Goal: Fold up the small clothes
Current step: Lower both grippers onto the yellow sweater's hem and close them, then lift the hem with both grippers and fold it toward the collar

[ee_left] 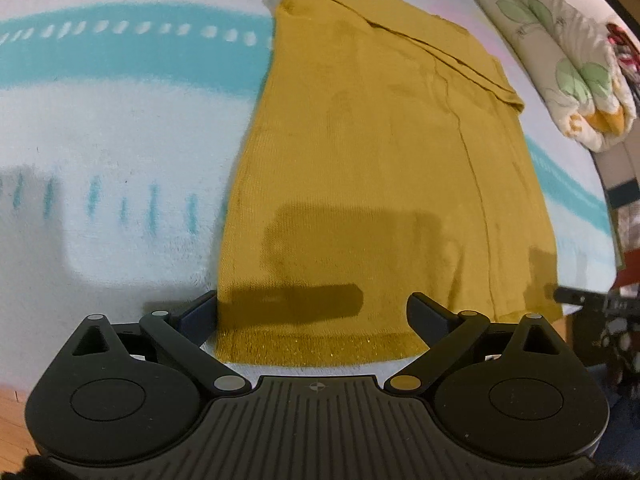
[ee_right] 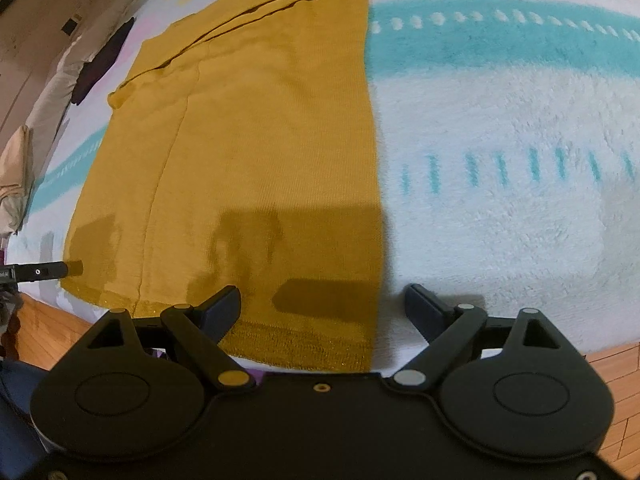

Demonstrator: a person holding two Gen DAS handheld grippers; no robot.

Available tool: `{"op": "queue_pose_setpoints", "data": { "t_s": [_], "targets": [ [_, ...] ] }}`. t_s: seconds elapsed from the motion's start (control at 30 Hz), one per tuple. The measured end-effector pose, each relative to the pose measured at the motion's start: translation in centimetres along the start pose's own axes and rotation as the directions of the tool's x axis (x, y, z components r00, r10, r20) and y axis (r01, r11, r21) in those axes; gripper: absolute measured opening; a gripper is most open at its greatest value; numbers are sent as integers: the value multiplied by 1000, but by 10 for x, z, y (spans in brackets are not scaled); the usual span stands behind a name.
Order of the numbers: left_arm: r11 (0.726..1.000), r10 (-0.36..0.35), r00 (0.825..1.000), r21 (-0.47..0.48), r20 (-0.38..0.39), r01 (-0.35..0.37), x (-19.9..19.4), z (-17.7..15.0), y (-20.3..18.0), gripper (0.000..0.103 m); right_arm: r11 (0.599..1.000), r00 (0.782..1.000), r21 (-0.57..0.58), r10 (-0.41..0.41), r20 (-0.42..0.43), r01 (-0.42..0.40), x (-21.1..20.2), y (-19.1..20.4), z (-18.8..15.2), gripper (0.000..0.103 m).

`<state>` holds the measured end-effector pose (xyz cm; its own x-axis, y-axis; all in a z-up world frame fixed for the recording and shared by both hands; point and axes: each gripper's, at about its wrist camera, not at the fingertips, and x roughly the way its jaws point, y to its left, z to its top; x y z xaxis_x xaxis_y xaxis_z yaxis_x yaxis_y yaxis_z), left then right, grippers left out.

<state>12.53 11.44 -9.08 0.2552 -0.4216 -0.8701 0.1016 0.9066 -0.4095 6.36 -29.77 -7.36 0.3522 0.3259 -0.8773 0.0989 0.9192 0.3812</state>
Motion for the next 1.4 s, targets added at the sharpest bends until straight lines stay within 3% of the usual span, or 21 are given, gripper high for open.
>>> {"op": "queue_pose_setpoints", "data": {
  "t_s": [0.2, 0.27, 0.3, 0.37, 0.4, 0.43, 0.47, 0.5, 0.57, 0.67, 0.77, 0.97, 1.17, 1.23, 1.27, 1.3, 1.33, 1.4],
  "targets": [
    [999, 44, 999, -9, -2, -44, -1, -1, -6, 90, 1000, 1000, -5, -1, 2, 1, -1, 1, 0, 88],
    [997, 74, 997, 6, 5, -74, -3, -3, -7, 80, 1000, 1000, 2, -11, 6, 11, -3, 0, 0, 77],
    [995, 96, 995, 13, 9, -96, -4, -4, -8, 71, 1000, 1000, 7, -15, 8, 15, -4, -1, 0, 75],
    [990, 139, 990, 21, 15, -140, -7, -4, -7, 54, 1000, 1000, 10, -22, 12, 22, -6, -1, 1, 60],
    [986, 165, 986, 21, 20, -165, -9, -4, -7, 40, 1000, 1000, 10, -22, 12, 22, -6, -1, 1, 54],
    [982, 187, 982, 20, 27, -188, -10, -4, -6, 26, 1000, 1000, 10, -17, 8, 17, -6, -1, 1, 38],
    [981, 192, 981, 20, 37, -193, -13, -4, -4, 19, 1000, 1000, 12, -6, 2, 6, -5, -1, 1, 26],
    [986, 163, 985, 15, 51, -164, -15, -4, -3, 7, 1000, 1000, 12, 6, -1, -6, -5, 0, 0, 23],
    [995, 97, 993, -9, 72, -96, -21, -4, 1, 5, 1000, 999, 3, 31, 11, -31, -8, 1, 1, 15],
    [996, 79, 989, 17, 127, -82, -28, -2, -6, 5, 995, 994, 20, 93, 57, -94, -18, 1, 4, 15],
    [999, 34, 979, -20, 199, -31, -38, 5, -7, 5, 984, 978, 45, 163, 133, -170, -29, -3, 8, 15],
    [996, -24, 945, -73, 327, 50, -59, 17, -4, 5, 964, 927, 89, 211, 310, -249, -53, -13, 15, 15],
    [989, -24, 904, -121, 427, 83, -72, 36, -10, 5, 948, 855, 116, 211, 473, -298, -72, -14, 35, 11],
    [987, -19, 898, -133, 439, 86, -71, 49, -13, 4, 942, 836, 130, 204, 509, -309, -78, -17, 43, 11],
    [988, -15, 899, -133, 438, 81, -71, 53, -15, 4, 942, 837, 134, 201, 508, -308, -78, -17, 48, 11],
    [989, -15, 899, -126, 438, 79, -69, 57, -18, 4, 945, 855, 140, 198, 479, -297, -77, -16, 56, 12],
    [990, -19, 899, -116, 437, 77, -68, 57, -20, 4, 950, 872, 145, 185, 454, -277, -74, -16, 58, 20],
    [994, -14, 905, -93, 424, 59, -64, 54, -22, 4, 965, 906, 129, 161, 392, -228, -64, -15, 59, 20]
  ]
}}
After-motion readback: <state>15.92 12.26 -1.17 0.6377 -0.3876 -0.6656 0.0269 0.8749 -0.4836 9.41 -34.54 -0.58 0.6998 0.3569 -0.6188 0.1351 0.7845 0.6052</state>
